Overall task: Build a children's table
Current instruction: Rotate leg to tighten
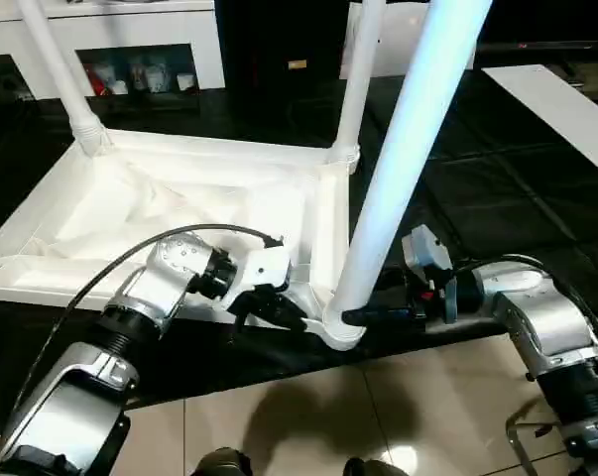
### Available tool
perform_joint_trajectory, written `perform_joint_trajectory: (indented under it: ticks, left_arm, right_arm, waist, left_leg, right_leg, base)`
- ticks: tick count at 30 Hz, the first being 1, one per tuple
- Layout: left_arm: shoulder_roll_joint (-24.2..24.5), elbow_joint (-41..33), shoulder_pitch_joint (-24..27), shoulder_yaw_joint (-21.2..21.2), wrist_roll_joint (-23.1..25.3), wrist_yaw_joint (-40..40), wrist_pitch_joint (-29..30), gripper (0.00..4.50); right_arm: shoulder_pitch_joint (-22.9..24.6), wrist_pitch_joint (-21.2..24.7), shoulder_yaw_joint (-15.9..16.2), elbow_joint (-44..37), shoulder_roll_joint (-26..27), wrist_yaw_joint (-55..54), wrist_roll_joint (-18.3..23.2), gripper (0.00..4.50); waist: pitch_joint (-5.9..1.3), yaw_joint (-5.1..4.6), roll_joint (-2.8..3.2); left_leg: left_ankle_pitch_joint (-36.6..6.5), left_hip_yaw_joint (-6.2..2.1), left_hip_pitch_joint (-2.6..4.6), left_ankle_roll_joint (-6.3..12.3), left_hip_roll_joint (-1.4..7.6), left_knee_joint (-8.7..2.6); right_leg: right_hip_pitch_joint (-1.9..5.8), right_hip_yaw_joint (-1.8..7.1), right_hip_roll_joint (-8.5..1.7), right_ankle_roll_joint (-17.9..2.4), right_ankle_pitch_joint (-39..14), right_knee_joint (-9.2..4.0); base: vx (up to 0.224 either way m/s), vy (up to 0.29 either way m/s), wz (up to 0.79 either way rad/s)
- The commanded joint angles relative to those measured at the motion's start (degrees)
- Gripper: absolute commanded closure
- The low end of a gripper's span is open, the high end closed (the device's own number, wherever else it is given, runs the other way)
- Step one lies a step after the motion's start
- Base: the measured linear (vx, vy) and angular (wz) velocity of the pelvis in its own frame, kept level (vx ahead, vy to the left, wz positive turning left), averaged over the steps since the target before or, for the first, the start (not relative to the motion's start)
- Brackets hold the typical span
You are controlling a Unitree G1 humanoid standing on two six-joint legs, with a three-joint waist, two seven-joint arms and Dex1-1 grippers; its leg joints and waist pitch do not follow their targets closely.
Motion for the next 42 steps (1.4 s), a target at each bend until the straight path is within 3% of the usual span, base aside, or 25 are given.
perform_joint_trajectory:
  ticks: [1,4,7,8,9,10,11,12,13,14,15,16,17,18,19,20,22,25,28,31,33,35,37,40,42]
  left_arm:
    - [-0.72,0.56,-0.67,-1.91,1.46,-0.28,0.49,4.5]
    - [-1.48,0.86,-0.85,-1.15,1.69,2.27,2.06,4.5]
    - [-4.2,1.23,-1.57,1.37,1.79,10.64,8.06,4.5]
    - [-6.1,0.61,-1.77,2.8,1.51,15.23,12.14,4.5]
    - [-6.62,0.43,-1.81,3.15,1.45,16.41,13.13,4.5]
    - [-7.56,0.01,-1.85,3.75,1.36,18.49,14.92,4.5]
    - [-7.56,0.01,-1.85,3.75,1.36,18.49,14.92,4.5]
    - [-11.3,-0.75,-2.35,6.09,1.03,26.11,19.76,4.5]
    - [-11.3,-0.75,-2.35,6.09,1.03,26.11,19.76,4.5]
    - [-12.24,-0.96,-2.48,6.74,0.91,28.04,21.1,4.5]
    - [-13.84,-1.03,-2.85,7.48,1.01,31.01,22.71,4.5]
    - [-14.16,-1.05,-2.93,7.64,1.03,31.62,23.05,4.5]
    - [-18.26,-0.34,-4.25,10.55,0.52,39.45,26.08,4.5]
    - [-19.7,0.2,-4.91,11.76,0.39,42.57,26.68,4.5]
    - [-20.09,0.36,-5.09,12.1,0.34,43.42,26.83,4.5]
    - [-21.69,1.01,-6.01,13.73,0.03,47.16,26.98,4.5]
    - [-23.07,1.3,-6.83,15.27,0.04,50.6,26.85,4.5]
    - [-22.92,0.77,-6.92,15.15,0.58,50.81,26.34,4.5]
    - [-21.26,-0.44,-5.78,13.44,2.04,48.23,25.84,4.5]
    - [-20.23,-1.39,-4.64,12.59,2.84,47.31,25.83,4.5]
    - [-18.56,-2.64,-3.06,11.46,3.12,44.82,25.13,4.5]
    - [-17.05,-3.39,-1.95,10.34,3.27,42.29,24.08,4.5]
    - [-15.29,-3.33,-1.14,9.25,3.28,38.94,21.78,4.5]
    - [-13.48,-3.13,-0.62,8.28,3.14,35.42,20.01,4.5]
    - [-11.78,-2.86,-0.36,7.15,3.18,32.0,17.31,4.5]
  right_arm:
    - [0.64,0.67,1.85,-0.61,0.21,1.69,0.64,2.56]
    - [1.99,2.97,1.39,-2.51,1.02,-0.32,1.65,2.57]
    - [5.14,10.54,0.55,-7.6,4.54,-10.33,1.59,2.57]
    - [6.23,14.2,0.77,-9.32,7.11,-16.35,0.14,2.57]
    - [6.46,15.03,0.81,-9.67,7.86,-17.8,-0.17,2.57]
    - [6.81,16.43,0.89,-10.19,9.28,-20.27,-0.69,2.57]
    - [6.81,16.43,0.89,-10.19,9.28,-20.27,-0.69,2.57]
    - [5.98,22.72,-2.14,-8.92,16.6,-31.67,-1.26,2.57]
    - [5.98,22.72,-2.14,-8.92,16.6,-31.67,-1.26,2.57]
    - [5.64,24.43,-3.12,-8.44,18.61,-34.87,-1.37,2.57]
    - [4.95,25.8,-4.1,-7.79,21.33,-38.66,-1.58,2.57]
    - [4.81,26.08,-4.3,-7.66,21.9,-39.44,-1.62,2.57]
    - [2.43,27.58,-6.45,-5.09,27.9,-47.91,-2.31,2.57]
    - [1.34,27.67,-6.97,-3.94,29.87,-50.81,-2.77,2.57]
    - [1.03,27.66,-7.13,-3.61,30.4,-51.61,-2.9,2.57]
    - [-0.41,27.22,-8.08,-2.01,32.51,-55.16,-3.4,2.57]
    - [-1.53,26.15,-8.87,-0.86,34.2,-57.67,-4.83,2.57]
    - [-1.73,23.54,-8.88,-0.21,34.15,-58.07,-5.74,2.57]
    - [-0.8,21.04,-8.72,-0.59,32.87,-57.28,-7.07,1.87]
    - [0.36,19.85,-8.59,-1.76,31.82,-56.82,-7.7,1.73]
    - [2.39,17.63,-7.55,-4.2,28.92,-54.32,-8.23,1.44]
    - [3.9,16.53,-7.32,-6.2,26.59,-51.86,-7.83,1.38]
    - [5.25,14.94,-7.44,-8.06,23.91,-48.75,-7.42,1.11]
    - [6.36,13.72,-7.57,-9.74,21.01,-45.53,-6.98,0.91]
    - [7.04,12.44,-7.65,-10.94,18.5,-42.16,-6.53,0.68]
  waist:
    - [-3.73,-0.32,-0.62]
    - [-3.64,-0.31,-0.55]
    - [-3.22,-0.25,-0.21]
    - [-2.96,-0.33,-0.3]
    - [-2.6,-0.83,0.1]
    - [-2.56,-1.03,0.08]
    - [-2.52,-1.34,-0.1]
    - [-2.43,-1.61,-0.1]
    - [-2.21,-2.16,0.48]
    - [-2.15,-2.65,0.14]
    - [-2.1,-3.28,0.16]
    - [-2.14,-3.97,0.57]
    - [-2.32,-4.52,0.93]
    - [-2.11,-5.01,1.25]
    - [-2.36,-5.83,1.29]
    - [-2.51,-6.02,1.53]
    - [-2.51,-6.54,1.3]
    - [-2.52,-6.31,1.02]
    - [-2.89,-5.93,0.89]
    - [-3.07,-5.6,0.95]
    - [-3.21,-5.3,0.91]
    - [-3.29,-5.35,0.8]
    - [-3.64,-5.19,0.56]
    - [-4.03,-4.94,0.56]
    - [-4.05,-4.2,0.65]
  left_leg:
    - [-12.19,-0.7,1.07,3.44,2.4,-3.87]
    - [-12.36,-0.69,1.06,3.4,2.44,-3.93]
    - [-14.91,-0.88,1.11,2.09,2.33,-4.42]
    - [-17.06,-0.99,1.41,0.82,2.28,-4.66]
    - [-20.44,-1.27,1.54,-0.49,2.1,-4.89]
    - [-21.9,-1.53,1.76,-1.0,1.97,-4.91]
    - [-23.47,-1.88,1.98,-1.45,1.79,-4.92]
    - [-23.72,-1.95,2.01,-1.65,1.73,-4.97]
    - [-25.88,-2.19,2.26,-2.37,1.54,-4.95]
    - [-26.96,-2.49,2.35,-2.49,1.38,-4.86]
    - [-27.98,-3.0,1.84,-2.67,1.32,-5.08]
    - [-29.54,-3.3,1.84,-2.81,1.41,-5.43]
    - [-30.99,-3.73,1.85,-2.78,1.41,-5.58]
    - [-32.11,-3.89,1.61,-3.1,1.46,-5.7]
    - [-34.23,-4.51,1.57,-3.34,1.45,-5.89]
    - [-34.5,-4.7,1.67,-3.01,1.53,-5.98]
    - [-33.5,-4.4,1.47,-2.22,1.41,-5.95]
    - [-31.04,-3.77,1.77,-0.75,1.02,-5.56]
    - [-26.53,-3.29,1.31,0.25,1.16,-5.64]
    - [-23.44,-2.99,0.99,0.85,1.31,-5.68]
    - [-21.92,-2.86,0.93,1.07,1.43,-5.65]
    - [-20.36,-2.86,0.22,1.76,1.32,-5.58]
    - [-17.96,-2.74,0.04,2.57,1.37,-5.24]
    - [-14.84,-2.15,0.64,3.72,1.48,-4.65]
    - [-12.39,-1.95,0.36,4.81,1.33,-4.32]
  right_leg:
    - [2.53,1.92,-2.78,-13.66,-16.02,-3.3]
    - [2.51,1.95,-2.72,-13.77,-15.92,-3.29]
    - [2.42,1.98,-2.75,-12.45,-20.22,-3.91]
    - [2.18,2.03,-2.75,-11.13,-24.13,-4.37]
    - [1.92,1.89,-2.75,-9.97,-28.81,-4.82]
    - [1.92,1.7,-2.95,-9.0,-31.83,-5.17]
    - [1.83,1.47,-3.15,-6.77,-36.77,-5.79]
    - [1.75,1.53,-3.09,-6.06,-38.01,-5.97]
    - [1.12,1.24,-3.05,-5.28,-40.83,-6.59]
    - [1.18,0.78,-3.05,-4.11,-42.84,-7.01]
    - [1.74,0.38,-3.01,-2.86,-43.47,-6.98]
    - [1.73,0.19,-2.88,-2.78,-42.38,-7.11]
    - [2.18,-0.22,-2.91,-2.96,-40.68,-7.18]
    - [2.06,-0.42,-2.84,-3.65,-39.53,-7.05]
    - [2.66,-1.39,-2.76,-3.39,-37.85,-7.42]
    - [2.86,-1.49,-2.86,-3.77,-34.87,-7.47]
    - [2.78,-1.33,-2.94,-5.1,-31.54,-7.58]
    - [2.2,-0.7,-3.17,-5.81,-32.1,-7.96]
    - [2.47,0.01,-3.17,-7.4,-28.27,-7.4]
    - [2.72,0.34,-3.18,-8.52,-25.47,-6.85]
    - [2.87,0.46,-3.13,-9.02,-23.45,-6.54]
    - [3.42,0.46,-3.14,-9.19,-22.47,-6.17]
    - [3.6,0.7,-3.26,-9.3,-20.33,-5.92]
    - [3.08,0.95,-2.95,-11.73,-15.94,-5.31]
    - [3.27,0.91,-3.0,-12.63,-15.0,-5.1]
  base:
    - [0.0,0.0,0.0]
    - [0.0,0.0,0.0]
    - [0.0,0.0,0.0]
    - [0.0,0.0,0.0]
    - [0.0,0.0,0.0]
    - [0.0,0.0,0.0]
    - [0.0,0.0,0.0]
    - [0.0,0.0,0.0]
    - [0.0,0.0,0.0]
    - [0.0,0.0,0.0]
    - [0.0,0.0,0.0]
    - [0.0,0.0,0.0]
    - [0.0,0.0,0.0]
    - [0.0,0.0,0.0]
    - [0.0,0.0,0.0]
    - [0.0,0.0,0.0]
    - [0.0,0.0,0.0]
    - [0.0,0.0,0.0]
    - [0.0,0.0,0.0]
    - [0.0,0.0,0.0]
    - [0.0,0.0,0.0]
    - [0.0,0.0,0.0]
    - [0.0,0.0,0.0]
    - [0.0,0.0,0.0]
    - [0.0,0.0,0.0]
